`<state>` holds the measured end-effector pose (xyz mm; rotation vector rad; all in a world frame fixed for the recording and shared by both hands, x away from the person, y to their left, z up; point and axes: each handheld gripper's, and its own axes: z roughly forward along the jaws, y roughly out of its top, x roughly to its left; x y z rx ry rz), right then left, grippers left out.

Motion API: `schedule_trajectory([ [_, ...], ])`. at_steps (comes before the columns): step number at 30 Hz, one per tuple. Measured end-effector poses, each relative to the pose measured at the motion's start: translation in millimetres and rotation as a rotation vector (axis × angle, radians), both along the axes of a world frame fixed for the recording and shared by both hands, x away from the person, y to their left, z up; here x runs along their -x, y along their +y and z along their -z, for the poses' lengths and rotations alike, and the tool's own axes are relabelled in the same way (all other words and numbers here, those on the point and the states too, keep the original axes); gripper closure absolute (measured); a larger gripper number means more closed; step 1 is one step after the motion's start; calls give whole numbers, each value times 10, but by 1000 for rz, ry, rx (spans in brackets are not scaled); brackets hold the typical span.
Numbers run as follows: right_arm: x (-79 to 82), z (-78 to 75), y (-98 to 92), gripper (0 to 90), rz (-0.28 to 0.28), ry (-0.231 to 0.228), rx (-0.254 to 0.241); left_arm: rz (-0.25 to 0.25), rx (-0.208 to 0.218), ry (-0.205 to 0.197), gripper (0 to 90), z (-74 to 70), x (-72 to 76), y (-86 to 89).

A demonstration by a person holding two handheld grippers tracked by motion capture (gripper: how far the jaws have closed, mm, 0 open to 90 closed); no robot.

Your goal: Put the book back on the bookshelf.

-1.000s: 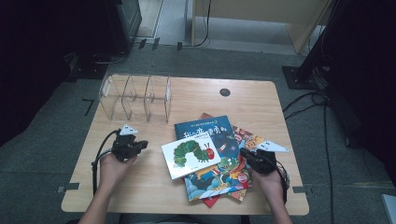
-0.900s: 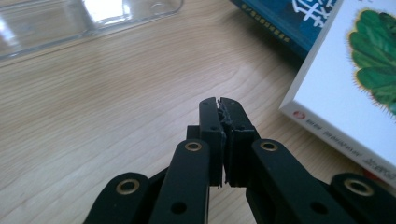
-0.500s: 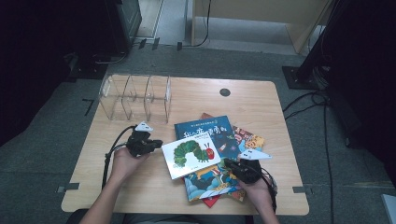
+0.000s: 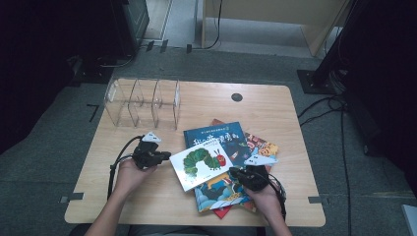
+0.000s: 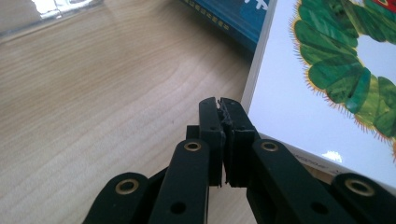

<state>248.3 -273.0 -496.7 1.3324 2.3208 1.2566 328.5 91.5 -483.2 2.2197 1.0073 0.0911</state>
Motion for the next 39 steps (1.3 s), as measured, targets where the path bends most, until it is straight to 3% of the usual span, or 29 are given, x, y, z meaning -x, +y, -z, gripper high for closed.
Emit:
schedule_trajectory([
  [9,-147,12,44,900,-8,-12,-6,-33,-1,69,845,-20,138,88],
  [12,-192,8,60,900,-16,-7,-7,-47,-15,93,736,-54,133,135],
  [16,-219,6,74,900,-22,-9,-2,-51,-28,74,551,-125,124,185],
  [20,-230,3,72,900,-30,-11,2,-46,5,81,444,-197,98,220],
  [22,-202,-18,75,900,-36,-21,14,-30,-24,71,406,-268,60,175],
  [25,-132,-62,95,900,-54,-44,9,-13,-22,102,355,-309,-10,95],
  [31,-73,-55,167,900,-76,-36,20,15,16,141,315,-320,-157,-69],
  [34,-49,-42,204,900,-83,-22,28,31,0,134,301,-323,-179,-137],
  [39,-18,-27,279,900,-103,-18,44,66,-36,169,296,-262,-242,-294],
])
